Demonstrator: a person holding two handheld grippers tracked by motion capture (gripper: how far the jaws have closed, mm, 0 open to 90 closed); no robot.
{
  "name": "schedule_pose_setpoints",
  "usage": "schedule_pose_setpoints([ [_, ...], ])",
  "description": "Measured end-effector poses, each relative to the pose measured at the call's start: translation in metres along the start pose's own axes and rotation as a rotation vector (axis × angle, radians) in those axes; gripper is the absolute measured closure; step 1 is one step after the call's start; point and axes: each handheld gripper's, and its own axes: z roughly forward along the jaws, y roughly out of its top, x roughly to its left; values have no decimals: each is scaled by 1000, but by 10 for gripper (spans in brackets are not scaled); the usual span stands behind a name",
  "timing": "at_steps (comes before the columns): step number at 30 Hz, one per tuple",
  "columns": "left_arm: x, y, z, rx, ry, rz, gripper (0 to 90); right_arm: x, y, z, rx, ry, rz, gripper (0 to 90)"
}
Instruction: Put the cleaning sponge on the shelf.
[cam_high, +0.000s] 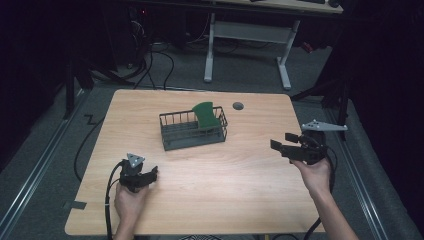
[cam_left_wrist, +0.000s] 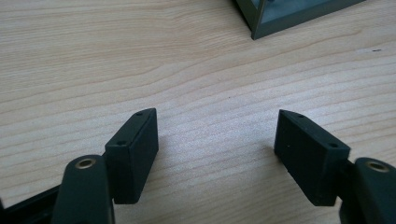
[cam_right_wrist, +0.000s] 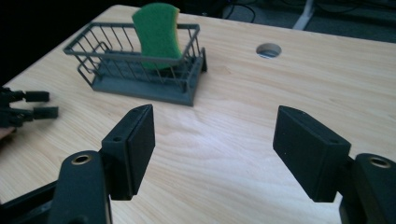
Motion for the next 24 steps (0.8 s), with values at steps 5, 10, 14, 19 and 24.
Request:
schedule_pose_setpoints([
  [5,0,0,0,0,1,2,309,0,-16,-10,-22,-27,7,303],
  [10,0,0,0,1,1,2,309,-4,-37,-13,-32,-43,18,305],
  [14,0,0,0,1,2,2,309,-7,-55,-13,-30,-63,28,315],
  [19,0,0,0,2,1,3,309,-9,-74,-9,-39,-70,35,321],
  [24,0,0,0,1,1,3,309,-9,-89,0,-22,-77,39,323],
])
